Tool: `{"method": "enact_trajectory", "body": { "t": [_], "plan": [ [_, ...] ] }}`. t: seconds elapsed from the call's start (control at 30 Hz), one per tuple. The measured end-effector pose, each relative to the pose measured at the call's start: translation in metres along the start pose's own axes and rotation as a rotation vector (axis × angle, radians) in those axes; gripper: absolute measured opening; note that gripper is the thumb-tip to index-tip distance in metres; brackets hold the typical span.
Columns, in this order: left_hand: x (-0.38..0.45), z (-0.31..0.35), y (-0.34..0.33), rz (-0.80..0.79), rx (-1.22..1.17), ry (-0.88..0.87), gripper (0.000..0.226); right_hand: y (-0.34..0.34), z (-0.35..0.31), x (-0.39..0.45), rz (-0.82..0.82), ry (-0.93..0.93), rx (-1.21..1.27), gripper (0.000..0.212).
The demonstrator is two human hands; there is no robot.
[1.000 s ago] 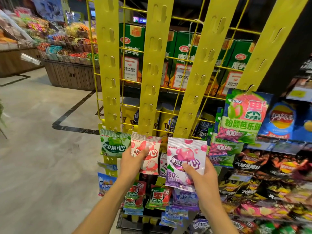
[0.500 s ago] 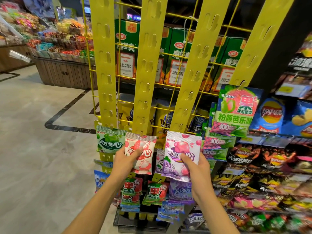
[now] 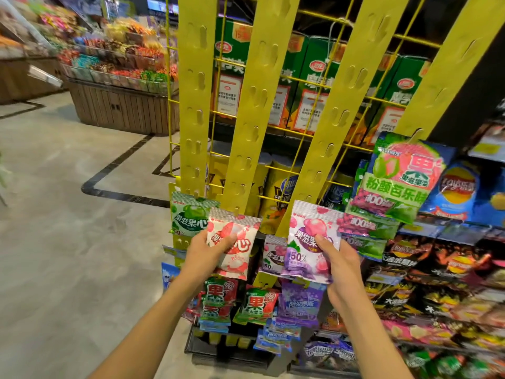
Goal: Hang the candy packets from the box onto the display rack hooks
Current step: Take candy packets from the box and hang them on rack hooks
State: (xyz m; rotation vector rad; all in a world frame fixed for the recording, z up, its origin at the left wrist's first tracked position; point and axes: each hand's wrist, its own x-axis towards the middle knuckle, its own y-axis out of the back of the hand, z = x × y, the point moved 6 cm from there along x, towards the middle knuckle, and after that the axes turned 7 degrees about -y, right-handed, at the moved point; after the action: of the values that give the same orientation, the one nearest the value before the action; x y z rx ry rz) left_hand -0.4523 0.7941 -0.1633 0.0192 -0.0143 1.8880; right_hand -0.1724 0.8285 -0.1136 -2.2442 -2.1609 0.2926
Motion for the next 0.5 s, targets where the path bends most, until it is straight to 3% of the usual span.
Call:
{"method": "enact_trajectory", "body": {
  "t": [0.07, 0.1, 0.23, 0.33, 0.43, 0.5],
  "plan": [
    [0.004, -0.006, 0.001, 0.0, -0.01, 0.001, 0.099, -0.004, 0.0, 0.001, 0.012, 0.0, -0.016, 0.032],
    [0.004, -0.006, 0.002, -0.002, -0.012, -0.003, 0.102, -0.005, -0.001, 0.002, 0.023, 0.002, -0.029, 0.03],
    [0.003, 0.002, -0.002, -0.024, -0.012, -0.021, 0.06, -0.019, -0.002, 0.005, 0.024, -0.003, -0.066, 0.016],
    [0.003, 0.001, -0.002, -0.02, -0.03, -0.012, 0.079, -0.026, 0.004, 0.007, 0.01, -0.032, -0.092, 0.019],
    [0.003, 0.005, -0.002, -0.018, -0.009, -0.029, 0.036, -0.026, 0.013, 0.007, 0.028, -0.066, -0.103, 0.012],
    [0.004, 0.004, -0.005, -0.031, -0.02, -0.038, 0.024, -0.024, 0.019, 0.009, 0.036, -0.081, -0.114, 0.008]
  ]
}}
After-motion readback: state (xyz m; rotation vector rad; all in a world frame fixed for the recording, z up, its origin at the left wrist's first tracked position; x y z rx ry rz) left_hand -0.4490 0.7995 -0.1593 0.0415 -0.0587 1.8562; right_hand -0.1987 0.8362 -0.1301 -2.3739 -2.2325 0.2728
